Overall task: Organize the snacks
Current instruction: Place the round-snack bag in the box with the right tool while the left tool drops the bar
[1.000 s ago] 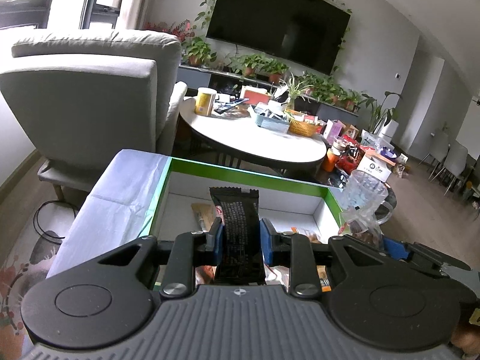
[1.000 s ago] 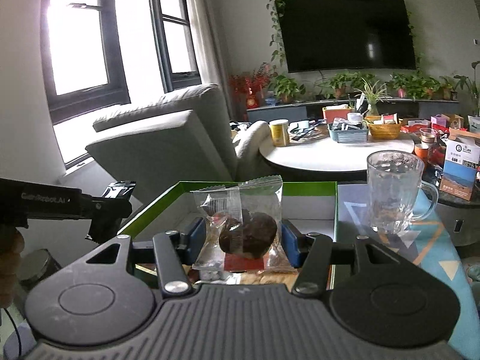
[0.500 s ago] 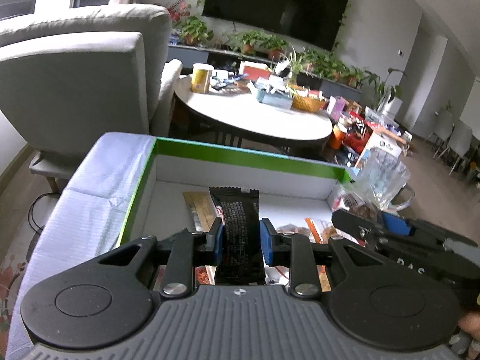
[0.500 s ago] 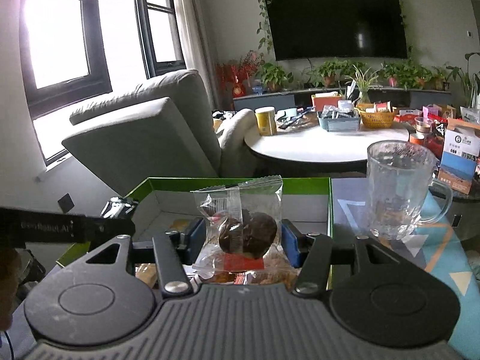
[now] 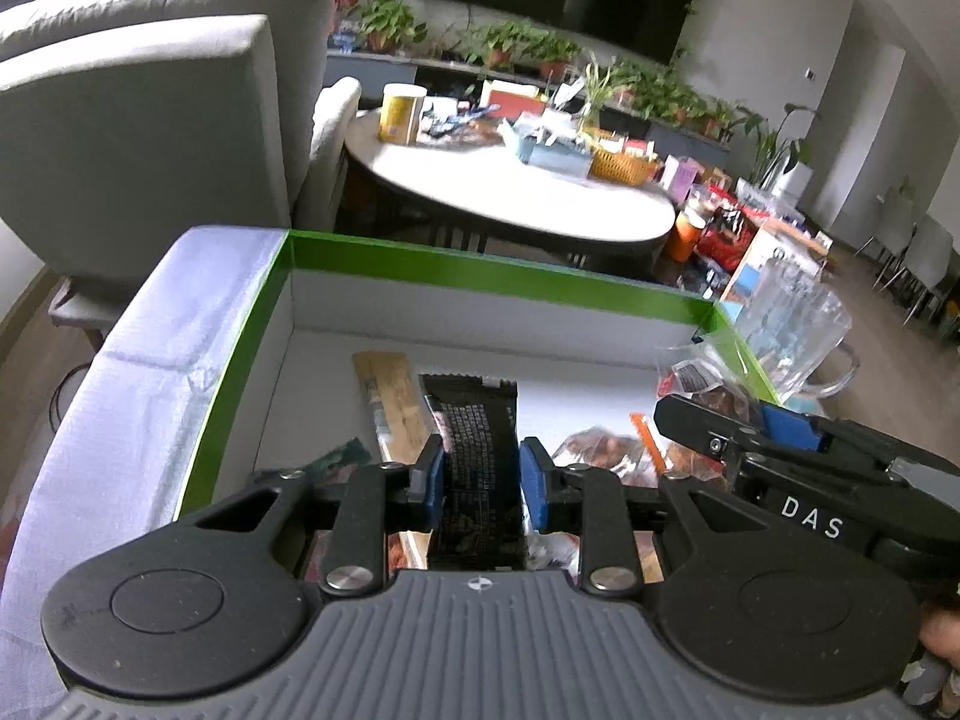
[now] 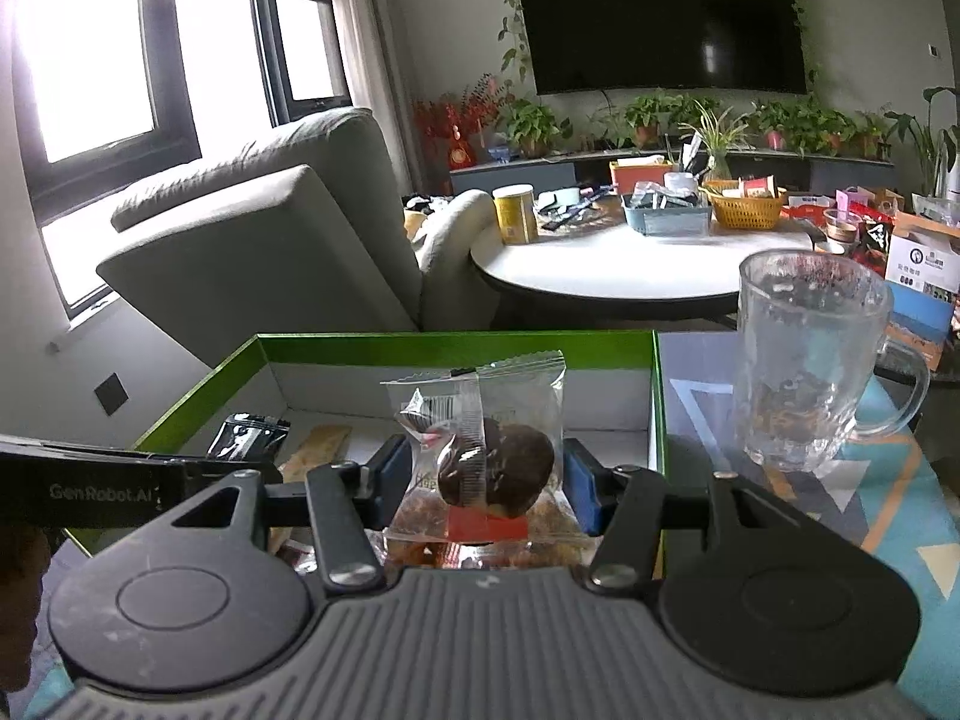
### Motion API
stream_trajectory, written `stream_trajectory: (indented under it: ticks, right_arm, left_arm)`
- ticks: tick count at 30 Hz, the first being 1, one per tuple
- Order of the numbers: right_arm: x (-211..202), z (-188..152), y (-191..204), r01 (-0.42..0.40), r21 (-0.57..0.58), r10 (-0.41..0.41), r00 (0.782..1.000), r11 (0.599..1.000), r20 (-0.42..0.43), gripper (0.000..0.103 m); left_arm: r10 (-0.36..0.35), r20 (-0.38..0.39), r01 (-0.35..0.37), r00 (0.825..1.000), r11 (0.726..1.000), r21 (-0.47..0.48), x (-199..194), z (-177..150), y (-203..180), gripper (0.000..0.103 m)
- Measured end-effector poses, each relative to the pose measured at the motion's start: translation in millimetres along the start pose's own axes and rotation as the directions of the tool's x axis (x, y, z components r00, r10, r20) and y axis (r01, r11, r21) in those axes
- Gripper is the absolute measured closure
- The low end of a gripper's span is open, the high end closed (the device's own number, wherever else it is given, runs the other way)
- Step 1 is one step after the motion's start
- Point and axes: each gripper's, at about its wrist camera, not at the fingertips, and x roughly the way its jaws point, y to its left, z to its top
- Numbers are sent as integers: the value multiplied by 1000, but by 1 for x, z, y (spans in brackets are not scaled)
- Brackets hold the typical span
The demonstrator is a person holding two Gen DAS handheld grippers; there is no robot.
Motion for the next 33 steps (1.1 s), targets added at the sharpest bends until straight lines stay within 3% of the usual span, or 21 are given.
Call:
stream_trajectory:
  ticks: [4, 21, 27, 33]
  right_arm:
    - [-1, 0, 0, -5, 4, 5, 1000, 1000, 1, 44]
    - [-22, -16, 6, -37, 14, 37, 999, 999, -24, 44]
    - [-35, -22, 9, -49, 9, 49, 998, 999, -25, 44]
    - [-50, -26, 10, -48, 21, 48, 999, 999, 5, 44]
  left_arm:
    - [11, -7, -11, 1000, 1000, 2, -2, -1, 1, 69]
    - [55, 33, -54, 998, 998, -34, -56, -24, 22, 65]
    - [53, 82, -56, 995, 998, 35, -84, -44, 16, 62]
    - [51, 54, -52, 997, 999, 9, -97, -57, 20, 61]
